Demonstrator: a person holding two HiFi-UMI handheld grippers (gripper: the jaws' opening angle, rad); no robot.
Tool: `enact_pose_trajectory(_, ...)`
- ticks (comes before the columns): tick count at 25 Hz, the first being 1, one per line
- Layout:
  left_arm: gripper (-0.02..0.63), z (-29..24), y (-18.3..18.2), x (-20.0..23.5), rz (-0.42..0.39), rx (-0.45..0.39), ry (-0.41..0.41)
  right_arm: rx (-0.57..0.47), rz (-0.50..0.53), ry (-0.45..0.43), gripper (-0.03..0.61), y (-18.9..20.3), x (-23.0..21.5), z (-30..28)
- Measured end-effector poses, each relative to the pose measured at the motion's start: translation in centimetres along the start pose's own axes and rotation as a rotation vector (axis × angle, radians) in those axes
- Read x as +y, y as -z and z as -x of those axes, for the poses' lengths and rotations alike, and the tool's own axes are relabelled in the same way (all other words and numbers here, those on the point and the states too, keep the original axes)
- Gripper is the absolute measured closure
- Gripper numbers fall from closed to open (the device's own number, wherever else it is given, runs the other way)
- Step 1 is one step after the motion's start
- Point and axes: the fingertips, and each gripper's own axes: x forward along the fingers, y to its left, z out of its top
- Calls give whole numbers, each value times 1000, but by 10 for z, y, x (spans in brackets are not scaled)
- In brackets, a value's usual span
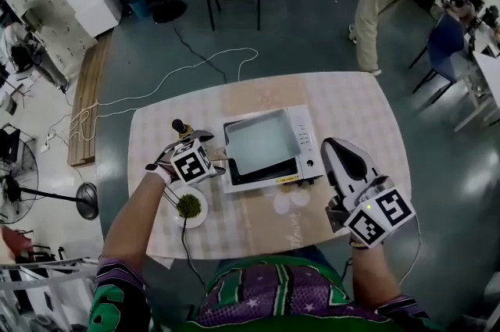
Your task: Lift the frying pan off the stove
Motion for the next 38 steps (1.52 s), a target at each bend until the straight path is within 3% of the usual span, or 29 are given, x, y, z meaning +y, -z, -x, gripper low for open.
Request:
enact_pose_trajectory(15,172,-67,16,0,-34,232,158,49,-55,3,572,30,-33,-5)
enact_pose_trajectory(18,369,-72,17,-2,-62,270,169,56,-65,7,572,35,-39,-1)
enact_pose_trajectory(21,436,-73,18,-4,-56,312,193,60,-81,12,572,39,-47,3)
enact_pose_trajectory(23,439,-71,21,-9,-30,322,222,65,-86,11,572,41,-46,3)
enact_pose_trajectory(25,443,-74,17,-12,-26,278,230,71,-86,6,572,45,-42,1)
enact_pose_trajectory(28,448,-66,38,-16,28,373,232,72,-83,0,572,45,-39,0)
enact_pose_trajectory(31,448,-67,40,-15,37,370,217,73,-70,-5,572,44,-36,-2)
enact_pose_trajectory(36,448,-71,29,-31,56,263,213,73,-42,-3,572,42,-24,8)
enact_pose_trajectory(38,448,-58,59,-27,100,395,155,70,-32,3,572,42,-20,14)
